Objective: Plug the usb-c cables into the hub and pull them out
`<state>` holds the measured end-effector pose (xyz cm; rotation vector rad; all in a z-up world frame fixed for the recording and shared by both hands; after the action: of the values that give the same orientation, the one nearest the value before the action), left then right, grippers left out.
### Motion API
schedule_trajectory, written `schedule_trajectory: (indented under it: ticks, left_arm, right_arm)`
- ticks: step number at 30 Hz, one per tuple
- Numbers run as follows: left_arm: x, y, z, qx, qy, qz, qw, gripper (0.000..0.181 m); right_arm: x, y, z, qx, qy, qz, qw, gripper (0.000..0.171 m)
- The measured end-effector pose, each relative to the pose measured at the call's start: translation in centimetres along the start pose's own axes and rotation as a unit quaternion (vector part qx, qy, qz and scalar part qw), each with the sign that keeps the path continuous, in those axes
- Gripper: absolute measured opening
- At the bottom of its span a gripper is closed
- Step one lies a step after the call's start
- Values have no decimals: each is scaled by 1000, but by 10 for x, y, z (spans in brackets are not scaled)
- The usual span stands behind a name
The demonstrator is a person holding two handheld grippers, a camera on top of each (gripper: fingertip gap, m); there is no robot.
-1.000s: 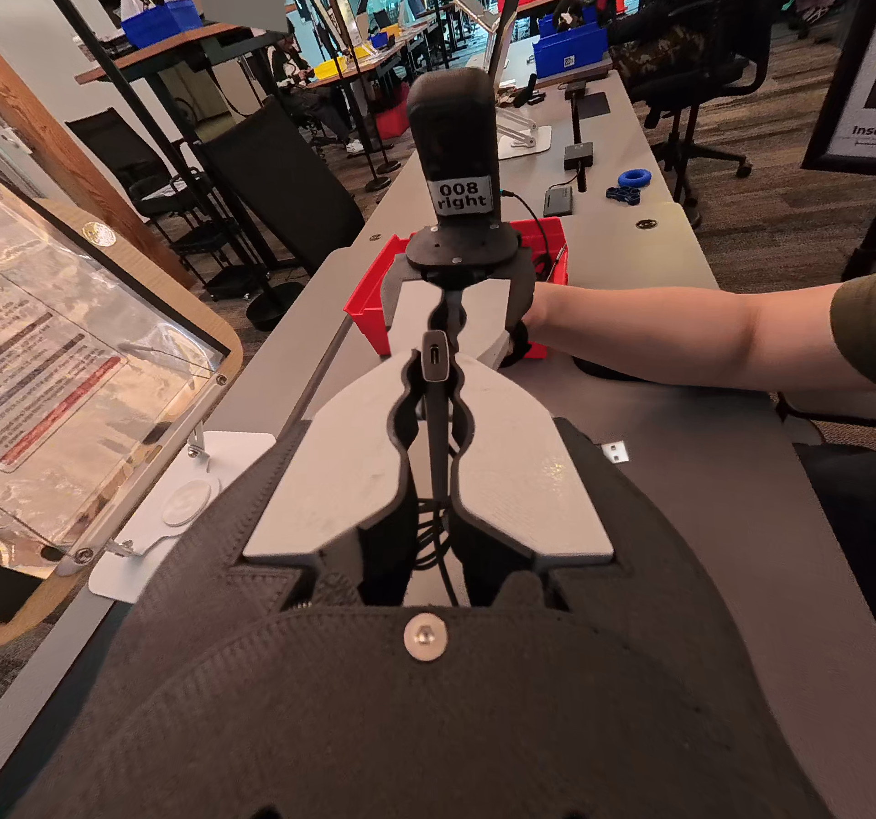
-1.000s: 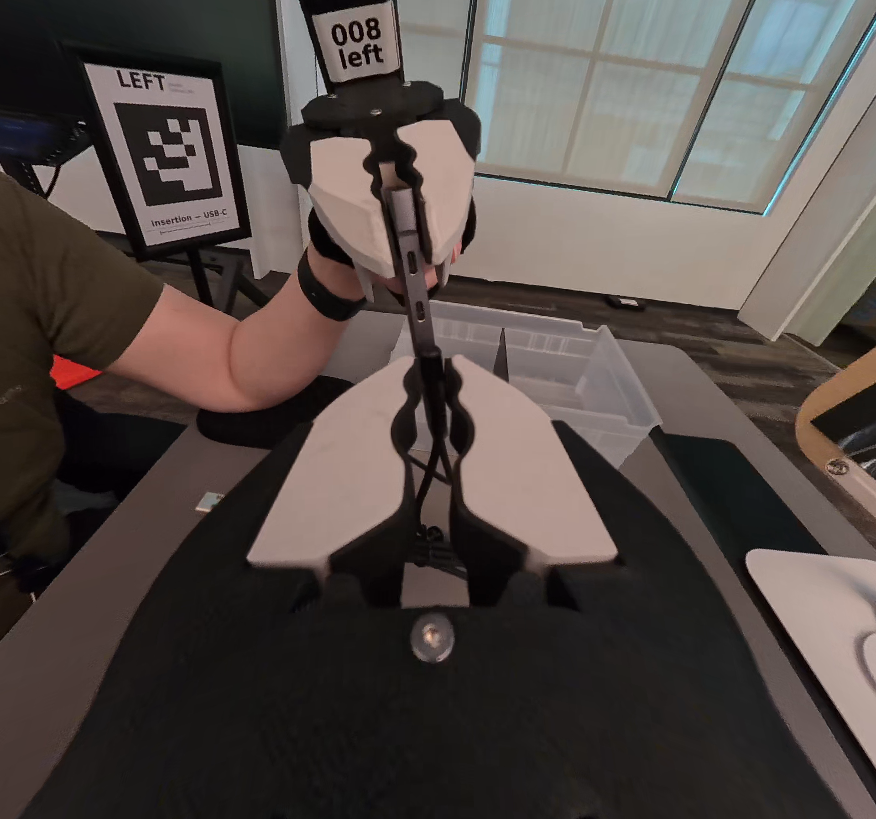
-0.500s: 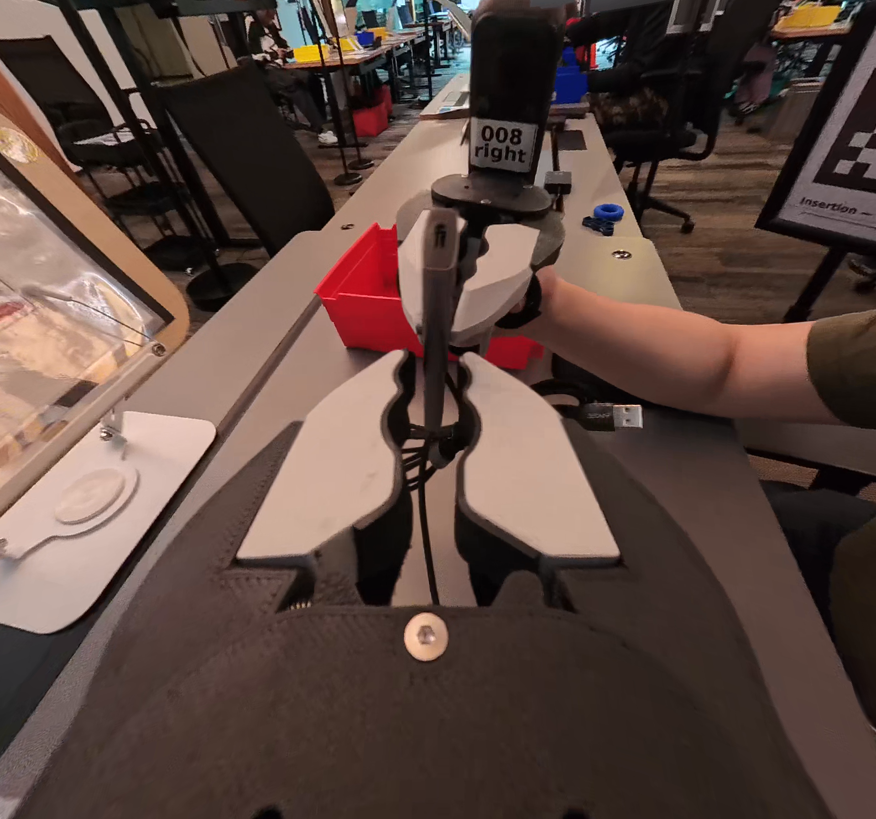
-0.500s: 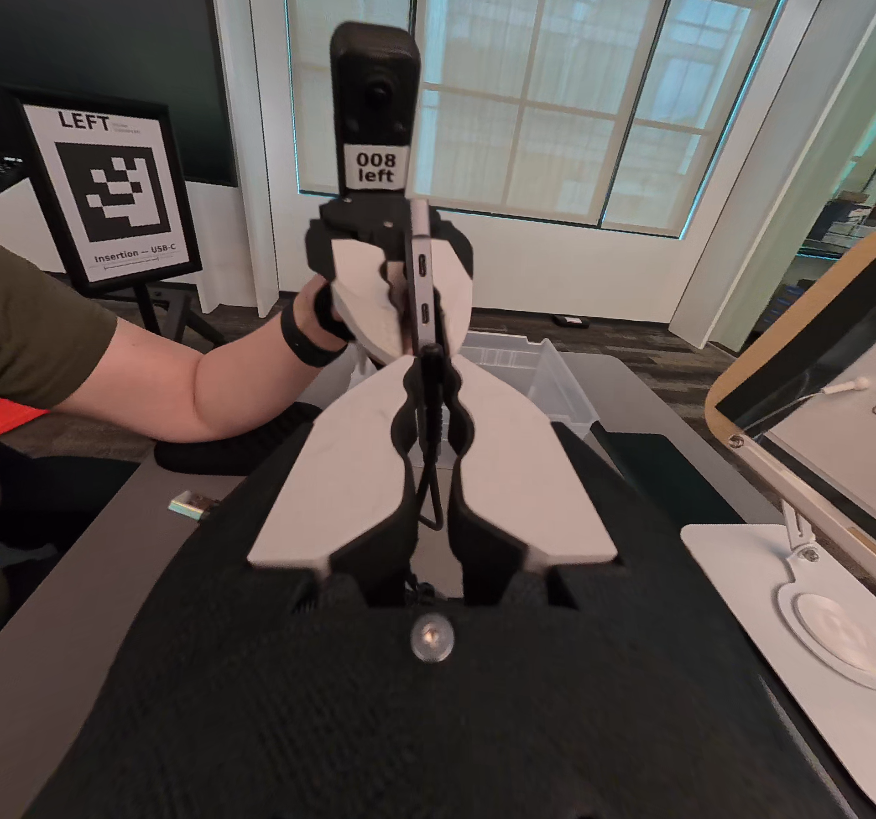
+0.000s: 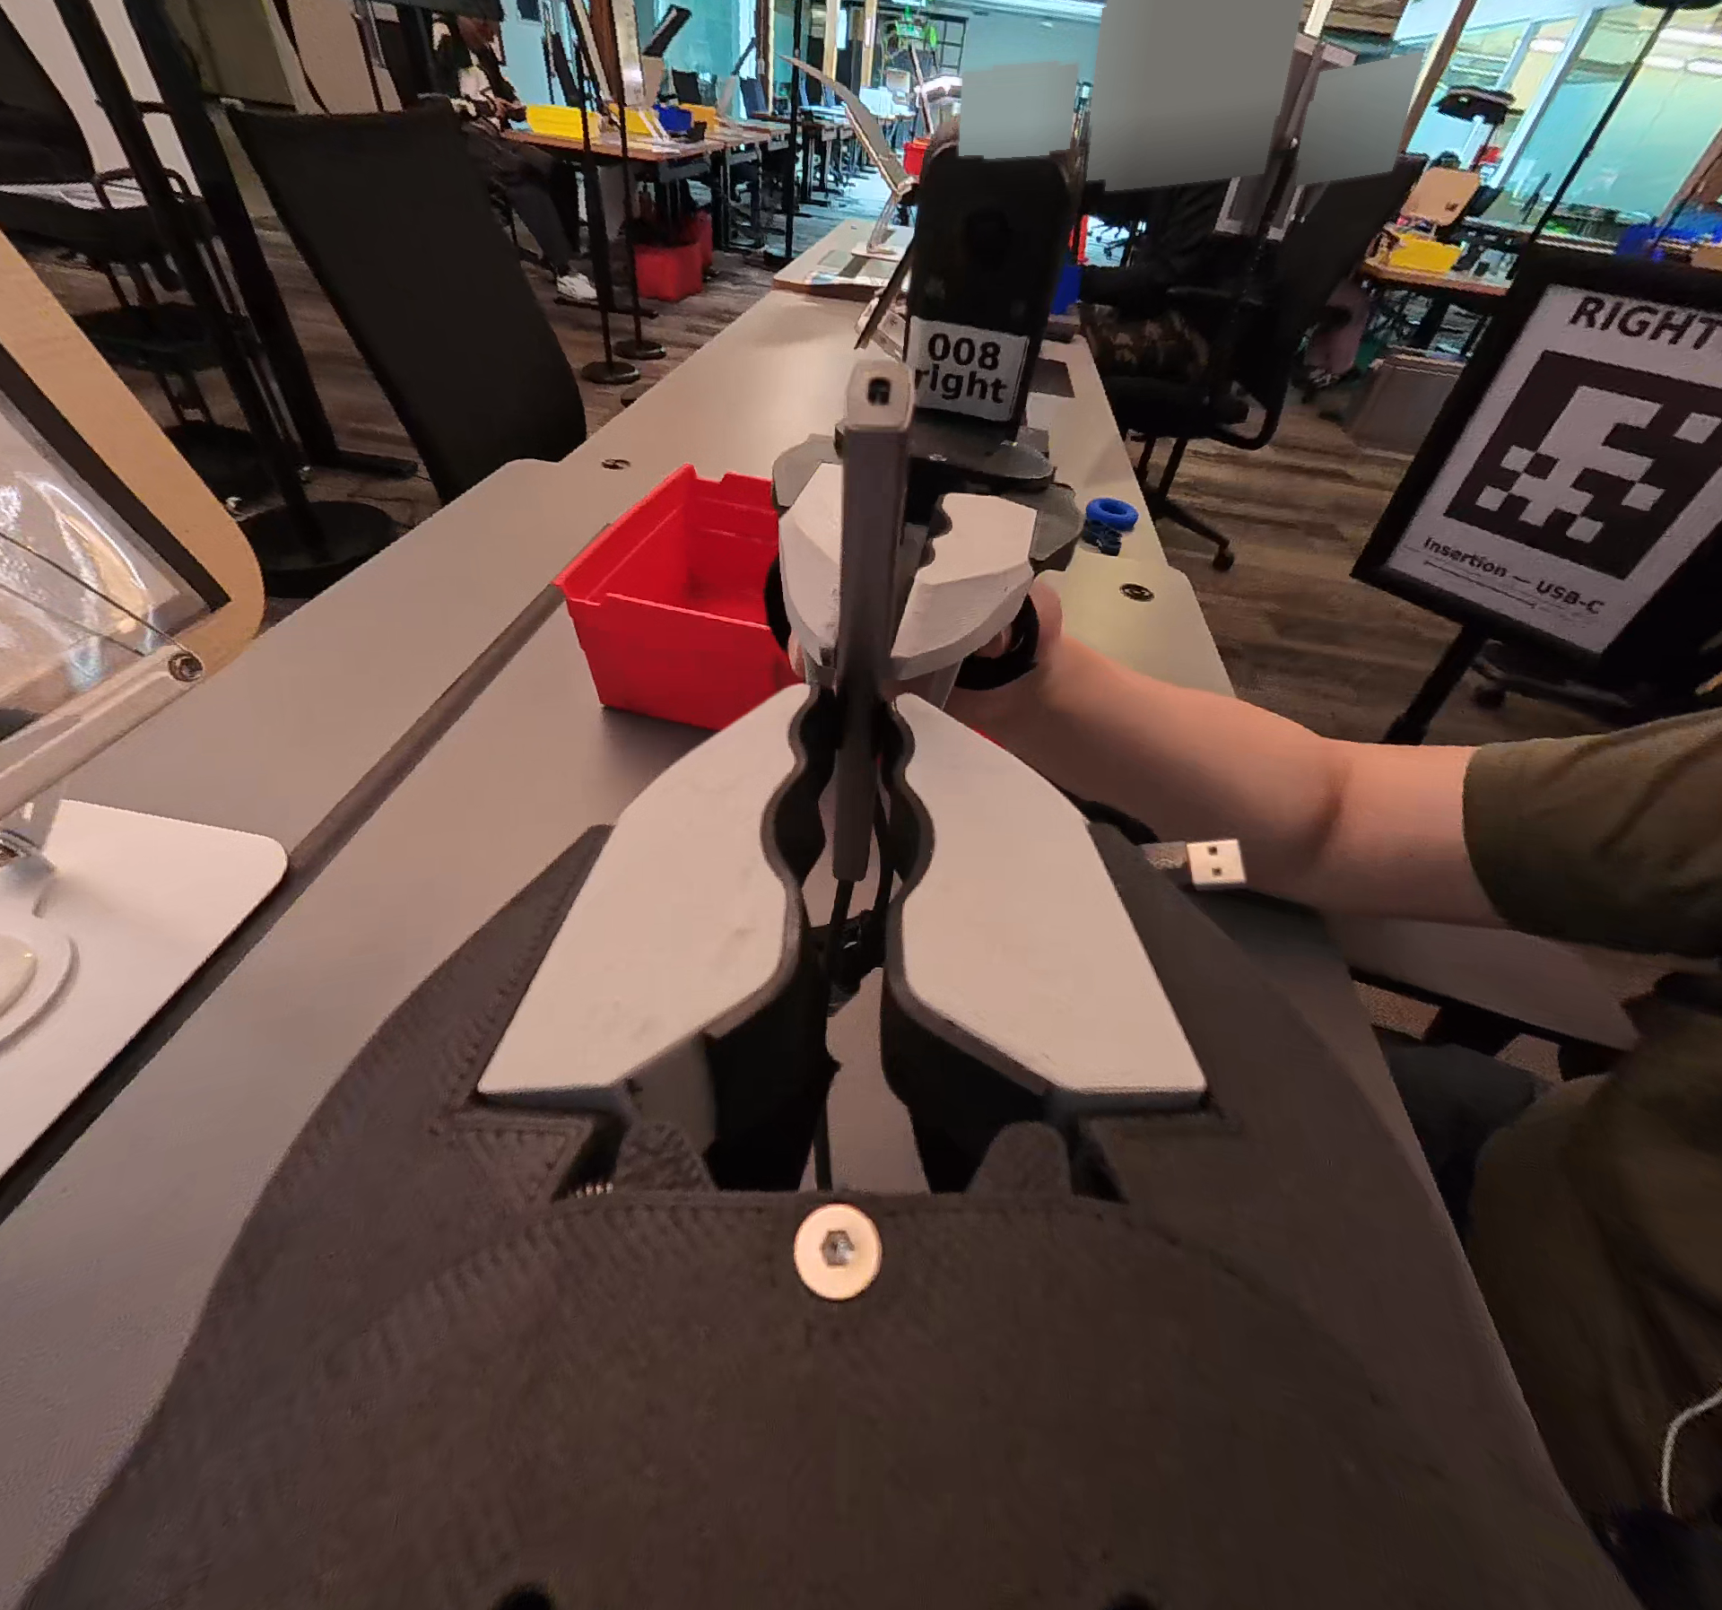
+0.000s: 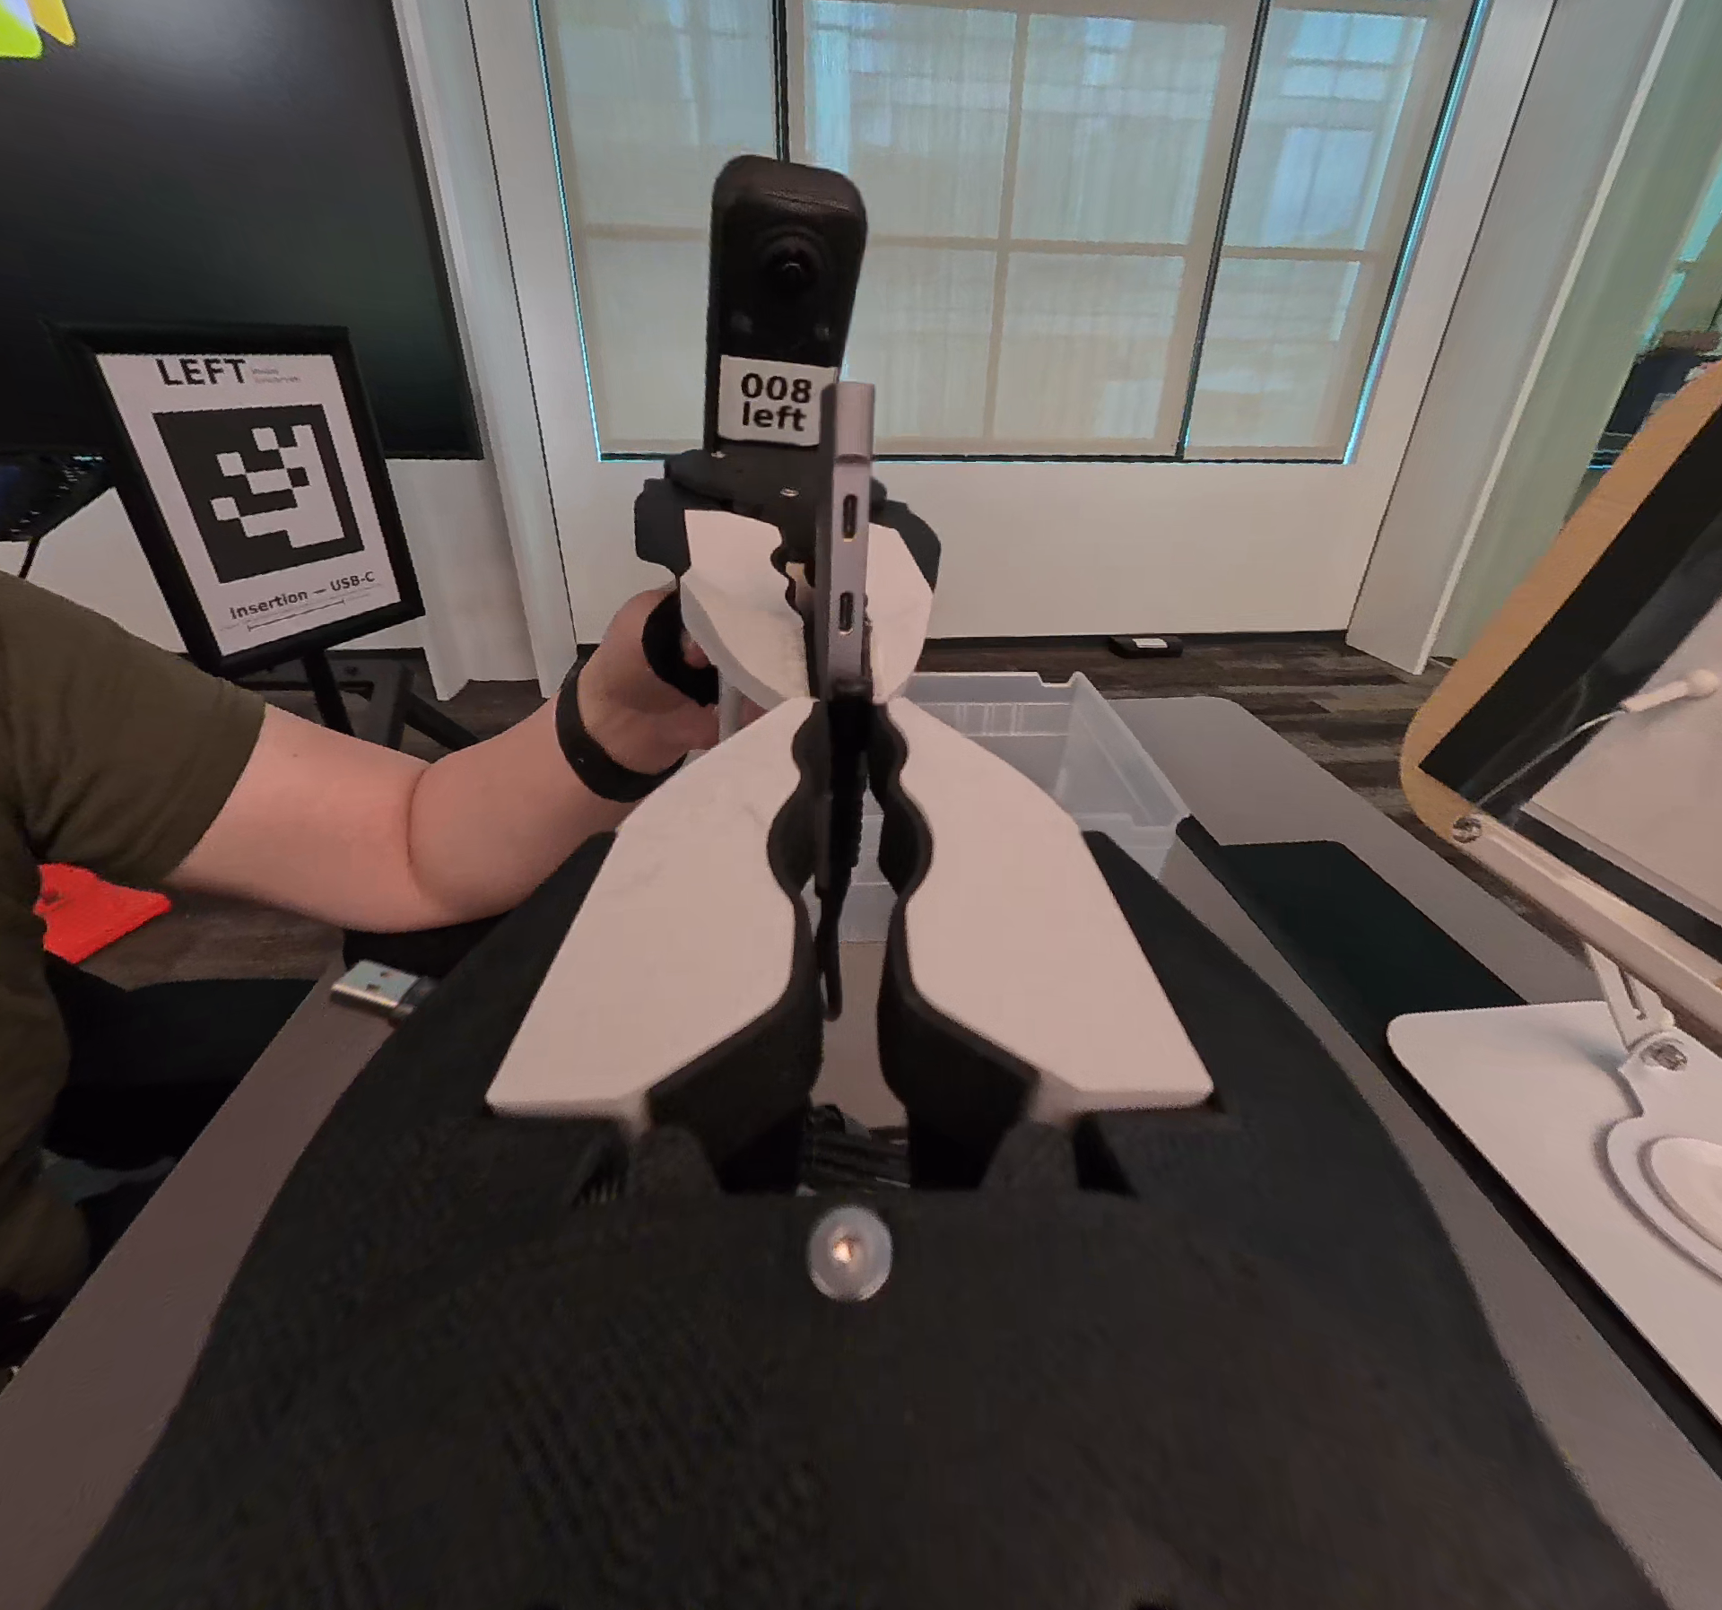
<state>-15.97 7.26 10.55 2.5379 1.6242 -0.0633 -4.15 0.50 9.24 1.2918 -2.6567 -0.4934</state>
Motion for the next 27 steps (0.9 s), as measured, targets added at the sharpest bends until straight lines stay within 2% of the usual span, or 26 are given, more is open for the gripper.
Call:
schedule_trajectory:
  ticks: [6, 9, 10, 12, 15, 20, 24, 27]
  left_arm:
    - [-1, -5, -5, 1, 7, -11, 1000, 8]
    - [12, -62, -45, -107, -7, -45, 993, 8]
    - [10, -82, -57, -133, -11, -42, 990, 8]
    - [2, -105, -70, -134, 12, -39, 990, 8]
    - [-9, -108, -75, -119, 45, -48, 991, 8]
    - [-19, -92, -68, -87, 40, -28, 995, 8]
    - [-23, -80, -63, -68, 39, -16, 997, 8]
    - [-26, -72, -58, -53, 36, -8, 998, 8]
  right_arm:
    - [-1, -2, -4, 3, 6, 10, 1000, 9]
    - [-18, -55, -48, -126, 51, 53, 989, 8]
    - [-16, -67, -62, -135, 40, 61, 988, 8]
    - [-2, -72, -79, -76, -26, 84, 993, 8]
    - [16, -80, -104, -33, -89, 127, 987, 9]
    - [46, -149, -155, 1, -196, 295, 935, 9]
    - [61, -208, -164, 68, -205, 414, 884, 8]
    - [46, -241, -141, 157, -155, 449, 866, 9]
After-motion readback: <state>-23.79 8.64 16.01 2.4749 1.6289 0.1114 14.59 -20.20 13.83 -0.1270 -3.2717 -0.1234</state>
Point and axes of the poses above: each gripper's, where its closed fingertips meet, y out along the fingers, z out of its underside, x = y × z across the jaws, the point moved 7 cm from there along -y, back along the fingers, and after that the axes turned 14 degrees about -x, right-handed, at the moved point
